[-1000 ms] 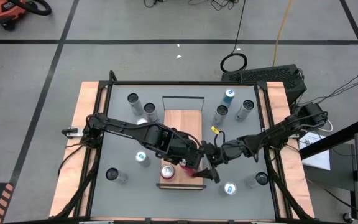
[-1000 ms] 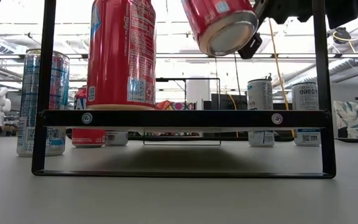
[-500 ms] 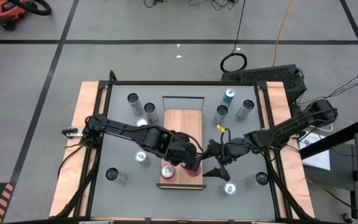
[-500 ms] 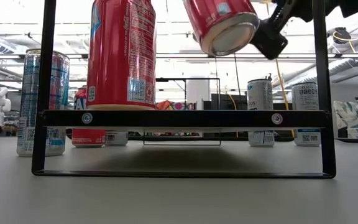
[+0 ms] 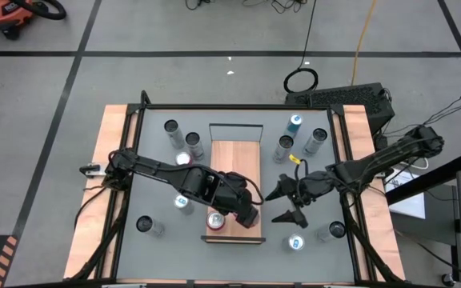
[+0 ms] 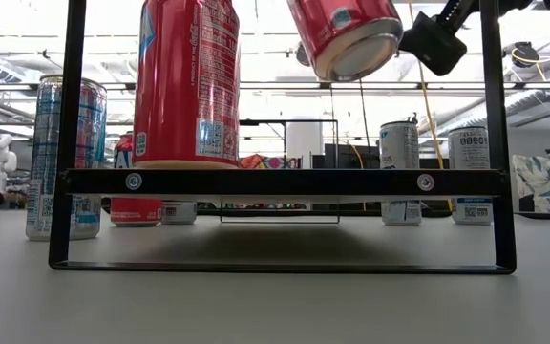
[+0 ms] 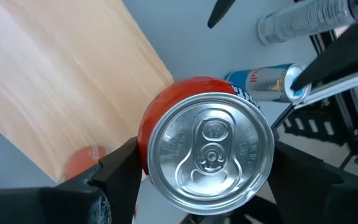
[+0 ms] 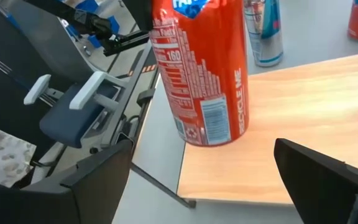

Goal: Sort soda cans
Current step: Put the bottom red soda can on the shelf and align it with the other red soda can

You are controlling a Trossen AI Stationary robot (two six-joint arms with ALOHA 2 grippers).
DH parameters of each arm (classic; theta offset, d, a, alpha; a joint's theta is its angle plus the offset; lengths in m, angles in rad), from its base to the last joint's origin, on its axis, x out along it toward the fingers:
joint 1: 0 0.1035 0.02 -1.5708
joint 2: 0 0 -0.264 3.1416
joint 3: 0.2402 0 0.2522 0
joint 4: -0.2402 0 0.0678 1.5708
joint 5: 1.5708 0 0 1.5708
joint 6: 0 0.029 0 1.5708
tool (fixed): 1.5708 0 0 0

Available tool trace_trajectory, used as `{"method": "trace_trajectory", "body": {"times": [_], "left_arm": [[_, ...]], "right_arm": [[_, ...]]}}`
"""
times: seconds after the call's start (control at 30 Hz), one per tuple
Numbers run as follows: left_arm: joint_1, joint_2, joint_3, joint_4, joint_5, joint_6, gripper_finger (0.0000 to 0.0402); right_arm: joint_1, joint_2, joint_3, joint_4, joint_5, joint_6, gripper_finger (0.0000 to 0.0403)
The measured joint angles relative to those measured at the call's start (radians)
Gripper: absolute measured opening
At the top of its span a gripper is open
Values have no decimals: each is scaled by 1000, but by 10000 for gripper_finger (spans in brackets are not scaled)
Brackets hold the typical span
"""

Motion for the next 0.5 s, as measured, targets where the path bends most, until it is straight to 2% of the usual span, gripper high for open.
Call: {"method": "trace_trajectory", "body": {"times": [0.5], "left_arm": [[2,32,2,-40,2,104,281]], "right_arm": [[0,-6,0,-21,30,8,368]]}}
